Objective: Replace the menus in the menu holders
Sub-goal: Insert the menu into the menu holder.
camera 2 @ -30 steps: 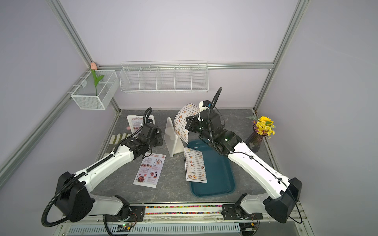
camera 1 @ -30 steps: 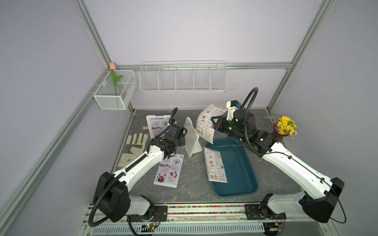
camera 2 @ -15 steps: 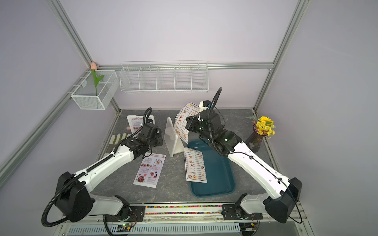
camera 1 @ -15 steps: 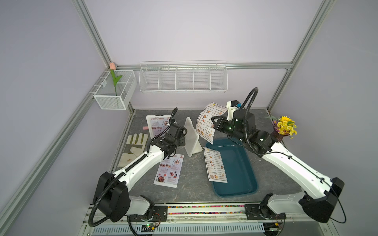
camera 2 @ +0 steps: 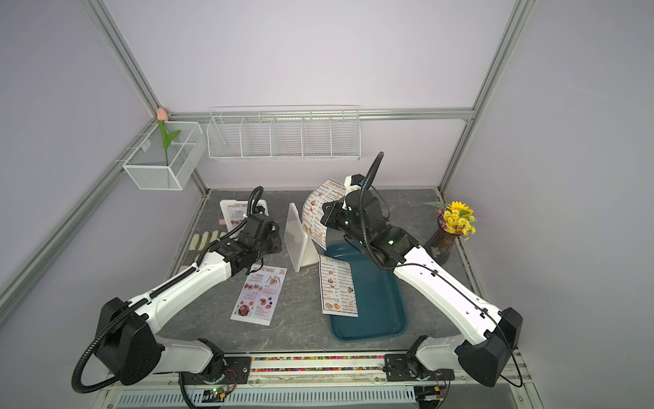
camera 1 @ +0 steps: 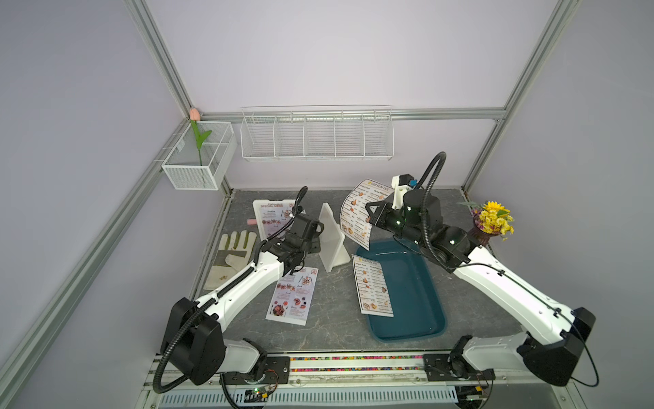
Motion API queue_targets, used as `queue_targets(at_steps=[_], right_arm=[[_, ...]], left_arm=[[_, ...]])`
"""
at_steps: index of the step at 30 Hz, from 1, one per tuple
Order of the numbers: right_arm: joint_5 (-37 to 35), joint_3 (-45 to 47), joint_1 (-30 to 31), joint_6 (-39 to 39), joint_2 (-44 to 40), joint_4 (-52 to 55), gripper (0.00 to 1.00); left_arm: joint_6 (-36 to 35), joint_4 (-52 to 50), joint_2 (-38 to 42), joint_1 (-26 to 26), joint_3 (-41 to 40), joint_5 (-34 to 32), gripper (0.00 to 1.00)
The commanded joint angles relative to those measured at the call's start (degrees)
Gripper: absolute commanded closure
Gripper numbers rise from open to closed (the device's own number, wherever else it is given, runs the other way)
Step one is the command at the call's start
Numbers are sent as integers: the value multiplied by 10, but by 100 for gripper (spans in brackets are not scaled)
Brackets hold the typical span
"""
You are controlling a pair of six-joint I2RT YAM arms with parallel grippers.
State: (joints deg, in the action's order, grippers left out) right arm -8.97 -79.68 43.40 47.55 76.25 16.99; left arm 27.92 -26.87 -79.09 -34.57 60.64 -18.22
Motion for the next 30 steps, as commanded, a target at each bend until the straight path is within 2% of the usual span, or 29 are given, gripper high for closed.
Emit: queue_targets(at_steps=[1, 30], right_arm=[[2, 9, 4, -7, -1, -1, 93], [7, 0, 4, -9, 14, 1, 93]], left_arm=[[3, 3, 1, -3, 3, -11, 54], [4, 5, 1, -3, 4, -13, 54]])
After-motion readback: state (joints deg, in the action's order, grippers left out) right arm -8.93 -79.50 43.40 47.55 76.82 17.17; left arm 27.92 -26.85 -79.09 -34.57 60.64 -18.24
